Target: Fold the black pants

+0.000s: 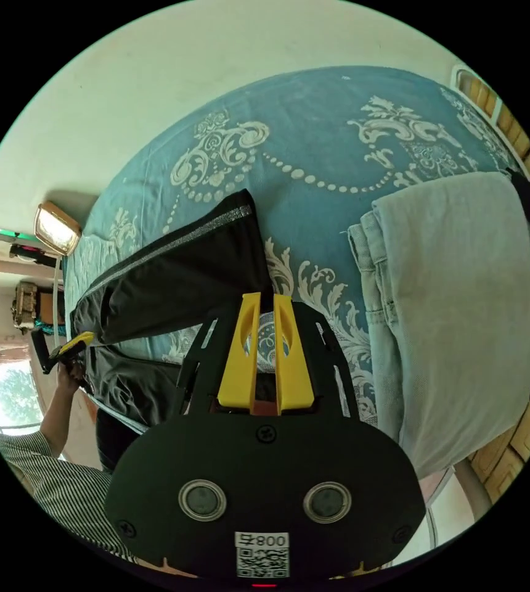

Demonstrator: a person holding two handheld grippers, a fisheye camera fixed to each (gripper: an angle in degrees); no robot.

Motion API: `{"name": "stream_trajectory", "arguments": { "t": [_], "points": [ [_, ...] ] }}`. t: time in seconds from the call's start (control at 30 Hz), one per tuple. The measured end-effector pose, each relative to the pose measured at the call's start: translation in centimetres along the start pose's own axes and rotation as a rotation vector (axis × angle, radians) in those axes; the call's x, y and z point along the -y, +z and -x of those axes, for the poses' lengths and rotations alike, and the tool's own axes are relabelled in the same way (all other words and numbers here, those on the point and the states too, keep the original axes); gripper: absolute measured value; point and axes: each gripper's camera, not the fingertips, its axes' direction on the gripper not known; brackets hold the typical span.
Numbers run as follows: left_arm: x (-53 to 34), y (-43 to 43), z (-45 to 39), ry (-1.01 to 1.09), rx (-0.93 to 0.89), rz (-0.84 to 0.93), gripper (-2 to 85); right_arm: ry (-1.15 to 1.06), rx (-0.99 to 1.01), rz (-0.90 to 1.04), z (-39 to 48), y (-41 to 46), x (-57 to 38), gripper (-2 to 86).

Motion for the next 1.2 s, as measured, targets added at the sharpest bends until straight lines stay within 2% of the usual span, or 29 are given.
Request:
{"name": "stream_trajectory", "arguments": {
  "t": [0.1,0.23,0.33,0.43,0.5,0.6,0.73,0.87,1.0,1.07,1.2],
  "points": [
    [0.5,-1.0,1.3,-0.036,0.079,-0.018,3.3,-0.023,-0.074,-0.094,1.2,-0.6,-0.9,0.7],
    [2.1,0.1,3.2,-0.098,0.22,0.023,1.8,-0.134,-0.07,-0.155,4.9,1.0,0.1,0.3],
    [3.4,1.4,4.1,-0.146,0.299,0.043,0.9,-0.214,-0.165,-0.124,8.2,4.9,2.2,0.2],
    [4.2,1.9,4.6,-0.179,0.32,0.026,0.4,-0.261,-0.231,0.012,9.8,11.3,4.2,0.2],
    [4.5,1.9,4.7,-0.178,0.332,0.015,0.3,-0.266,-0.269,-0.058,10.3,12.3,3.8,0.2],
    [5.2,1.8,4.7,-0.166,0.362,0.017,0.2,-0.31,-0.318,-0.002,10.7,14.0,4.2,0.1],
    [4.2,0.8,4.7,-0.169,0.33,0.015,0.1,-0.26,-0.188,0.052,8.1,14.3,5.5,0.1],
    [0.1,-2.9,4.9,-0.204,0.245,-0.095,0.1,-0.195,-0.121,0.002,5.8,13.8,3.8,0.1],
    [-3.9,-6.5,7.0,-0.298,0.339,-0.15,0.2,-0.215,-0.073,-0.084,6.7,12.7,1.2,0.1],
    [-5.6,-8.2,9.5,-0.393,0.432,-0.151,0.2,-0.308,0.045,-0.11,10.2,13.0,-0.6,0.1],
    [-6.2,-8.9,13.8,-0.532,0.454,-0.137,0.3,-0.529,0.089,-0.033,19.1,17.0,-2.7,0.1]
  ]
}}
